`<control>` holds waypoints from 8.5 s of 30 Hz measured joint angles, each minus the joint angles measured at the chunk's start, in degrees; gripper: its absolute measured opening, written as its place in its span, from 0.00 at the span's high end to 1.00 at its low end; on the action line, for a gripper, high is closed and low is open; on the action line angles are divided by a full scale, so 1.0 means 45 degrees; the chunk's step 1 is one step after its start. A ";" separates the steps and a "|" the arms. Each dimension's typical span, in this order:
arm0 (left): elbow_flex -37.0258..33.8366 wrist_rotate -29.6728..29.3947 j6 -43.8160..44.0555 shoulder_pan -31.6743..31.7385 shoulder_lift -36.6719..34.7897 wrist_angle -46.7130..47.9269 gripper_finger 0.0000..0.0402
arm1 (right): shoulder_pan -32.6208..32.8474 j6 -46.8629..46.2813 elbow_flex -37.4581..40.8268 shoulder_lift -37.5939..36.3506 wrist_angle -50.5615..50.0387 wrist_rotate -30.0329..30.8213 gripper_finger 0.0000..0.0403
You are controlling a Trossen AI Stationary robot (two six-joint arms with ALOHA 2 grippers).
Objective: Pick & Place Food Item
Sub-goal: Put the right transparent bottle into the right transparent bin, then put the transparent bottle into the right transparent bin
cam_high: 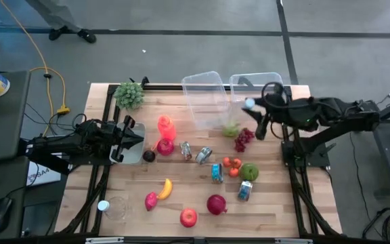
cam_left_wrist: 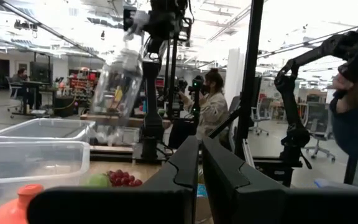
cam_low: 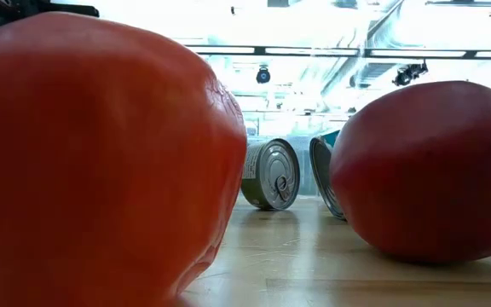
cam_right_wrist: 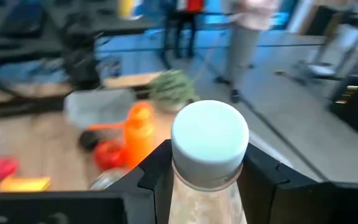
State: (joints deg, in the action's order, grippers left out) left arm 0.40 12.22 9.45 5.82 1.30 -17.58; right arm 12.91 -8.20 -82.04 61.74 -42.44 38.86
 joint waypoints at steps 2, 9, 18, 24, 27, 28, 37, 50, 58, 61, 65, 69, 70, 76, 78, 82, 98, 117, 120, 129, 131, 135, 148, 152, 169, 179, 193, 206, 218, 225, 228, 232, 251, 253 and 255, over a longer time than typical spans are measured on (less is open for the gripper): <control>0.0000 -0.0004 0.0000 -0.0003 0.0000 0.0000 0.97 | 0.0005 -0.0316 -0.0698 0.0118 -0.0211 0.0048 0.70; 0.0000 -0.0035 0.0000 0.0000 -0.0003 -0.0005 0.97 | -0.0353 -0.0117 -0.2226 -0.0007 -0.0711 0.1959 0.70; 0.0000 -0.0081 0.0000 -0.0003 0.0000 -0.0005 0.97 | -0.4321 -0.0910 -0.2342 0.0180 -0.1843 0.1325 0.70; 0.0000 -0.0077 -0.0002 -0.0004 -0.0003 -0.0008 0.97 | -0.6954 -0.0799 -0.2274 0.1127 -0.1753 -0.0525 0.70; 0.0000 -0.0072 -0.0002 -0.0009 -0.0003 -0.0008 0.97 | -0.8018 -0.0894 -0.1948 0.1597 -0.1444 -0.1449 0.70; 0.0000 -0.0072 -0.0005 -0.0009 -0.0005 -0.0006 0.97 | -0.8351 -0.0943 -0.1789 0.1732 -0.1282 -0.1800 0.70; 0.0000 0.0053 0.0078 -0.0011 -0.0002 -0.0005 0.97 | -1.0130 -0.1441 -0.0565 0.2956 -0.0413 -0.2579 0.70; 0.0000 0.0890 0.0335 -0.0013 -0.0005 -0.0005 0.97 | -1.1302 -0.1557 0.1677 0.3158 0.1858 -0.3442 0.68; 0.0000 0.0895 0.0335 -0.0013 -0.0002 -0.0005 0.97 | -1.1322 -0.1523 0.2173 0.3139 0.2764 -0.4050 0.56; 0.0000 0.0900 0.0335 -0.0013 0.0000 -0.0005 0.97 | -1.1317 -0.1552 0.2161 0.3137 0.2779 -0.4170 0.53; 0.0000 0.0909 0.0335 -0.0013 -0.0005 -0.0005 0.97 | -1.1317 -0.1470 0.2161 0.3136 0.2819 -0.4296 0.52; 0.0000 0.0909 0.0333 -0.0013 -0.0003 -0.0005 0.97 | -1.1317 -0.1299 0.2161 0.3133 0.3324 -0.4314 0.52; 0.0000 0.0909 0.0333 -0.0013 -0.0004 -0.0005 0.97 | -1.1317 -0.1126 0.2161 0.3106 0.3462 -0.4314 0.52; 0.0000 0.0914 0.0332 -0.0013 -0.0003 -0.0005 0.97 | -1.1312 -0.0390 0.2161 0.2916 0.4127 -0.4264 0.54; 0.0000 0.0914 0.0335 -0.0013 0.0000 0.0000 0.97 | -1.1317 -0.0098 0.2161 0.2692 0.4252 -0.4303 0.54; 0.0000 0.0914 0.0330 -0.0016 0.0000 0.0000 0.97 | -1.1277 0.0999 0.2161 0.2194 0.4605 -0.4628 0.55; 0.0000 -0.0119 -0.0466 -0.0028 -0.0005 -0.0025 0.97 | -0.8155 0.2439 0.2141 -0.1430 0.6879 -1.3842 0.55; 0.0573 0.0931 0.0542 -0.0023 -0.0005 -0.0078 0.96 | 0.0702 0.3794 0.2146 0.0891 0.5670 -0.9234 0.55; 0.0592 0.1750 0.0636 -0.0023 -0.0005 -0.0097 0.96 | 0.1662 0.3528 0.2146 0.1884 0.5674 -0.8428 0.55; 0.1156 0.1575 0.1105 -0.0027 0.0000 0.0295 0.96 | 0.3305 0.1907 0.2152 0.4905 0.6990 -0.5303 0.55; 0.1557 0.1659 0.1220 -0.0023 0.0000 0.0495 0.96 | 0.3438 0.2315 0.2156 0.5540 0.7945 -0.5323 0.55; 0.2847 0.2031 0.1662 -0.0023 0.0151 0.2229 0.96 | 0.3642 0.3196 0.2156 0.6558 0.9795 -0.5269 0.55; 0.7568 0.2712 0.2059 -0.0023 0.3835 0.7099 0.96 | 0.3424 0.1803 0.2161 0.7658 1.0264 -0.3092 0.55; 0.8615 0.3802 0.0651 -0.0023 0.4346 0.7035 0.96 | 0.3473 0.1588 0.2161 0.7658 1.0249 -0.3466 0.55; 0.8636 0.5686 0.1107 -0.0028 0.4519 0.6819 0.96 | 0.3439 0.2156 0.2161 0.7642 1.0024 -0.4445 0.55; 0.8626 0.5310 0.0767 -0.0023 0.4572 0.6355 0.96 | 0.3439 0.1785 0.2161 0.7639 0.9836 -0.5069 0.55; 0.8626 0.5096 0.0985 -0.0028 0.4546 0.6237 0.96 | 0.3439 0.1564 0.2157 0.7639 0.9846 -0.5069 0.55; 0.8626 0.4876 0.0968 -0.0024 0.4672 0.6630 0.85 | 0.3431 0.1647 0.2156 0.7639 0.9768 -0.5064 0.55; 0.8626 0.4827 0.1887 -0.0028 0.4843 0.6717 0.50 | 0.3429 0.1746 0.2156 0.7639 0.9506 -0.5064 0.55; 0.8626 0.4934 0.1914 -0.0028 0.4843 0.6717 0.47 | 0.3429 0.1546 0.2151 0.7639 0.9457 -0.5064 0.55; 0.8626 0.5738 0.1916 -0.0023 0.4848 0.6717 0.47 | 0.3429 0.1542 0.2151 0.7639 0.9458 -0.5064 0.55; 0.8626 0.6116 0.2115 -0.0028 0.4915 0.6717 0.47 | 0.3429 0.1542 0.2151 0.7639 0.9453 -0.5064 0.55; 0.8626 0.8481 0.2123 -0.0023 0.4915 0.6382 0.20 | 0.3428 0.1644 0.2151 0.7639 0.9297 -0.5064 0.55; 0.8626 0.8528 0.2127 -0.0023 0.4915 0.6382 0.15 | 0.3426 0.1644 0.2151 0.7639 0.9292 -0.5064 0.55; 0.8626 0.8566 0.2163 -0.0023 0.4915 0.6382 0.11 | 0.3428 0.1642 0.2151 0.7639 0.9292 -0.5064 0.55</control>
State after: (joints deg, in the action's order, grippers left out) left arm 39.22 50.77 19.19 5.72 23.42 11.14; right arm 28.33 -0.80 -72.36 96.12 -0.62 16.08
